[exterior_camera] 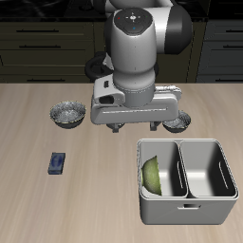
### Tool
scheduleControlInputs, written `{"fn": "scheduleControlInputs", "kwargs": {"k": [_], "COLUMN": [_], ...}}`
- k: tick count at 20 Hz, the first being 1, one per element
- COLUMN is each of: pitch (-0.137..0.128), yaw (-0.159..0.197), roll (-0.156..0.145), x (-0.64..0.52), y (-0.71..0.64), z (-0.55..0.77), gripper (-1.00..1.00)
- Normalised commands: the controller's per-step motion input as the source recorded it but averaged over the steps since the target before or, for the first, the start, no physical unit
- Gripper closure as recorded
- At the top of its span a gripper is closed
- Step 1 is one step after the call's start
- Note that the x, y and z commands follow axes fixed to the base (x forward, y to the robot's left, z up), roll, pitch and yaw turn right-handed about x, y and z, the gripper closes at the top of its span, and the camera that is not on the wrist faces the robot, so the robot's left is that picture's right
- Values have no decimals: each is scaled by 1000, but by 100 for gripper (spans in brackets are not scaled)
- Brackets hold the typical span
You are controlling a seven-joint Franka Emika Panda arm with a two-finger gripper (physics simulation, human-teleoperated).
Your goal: Place the green bowl in the right side of the drainer
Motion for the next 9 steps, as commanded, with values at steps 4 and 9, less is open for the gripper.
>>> {"fn": "scheduleControlInputs", "kwargs": {"k": [4,9], "pitch": [-31,-21], "yaw": [-16,-9], "roll": [20,15], "x": [-177,-36], "y": [65,29], "z": [252,150], "gripper": [-100,-100]}}
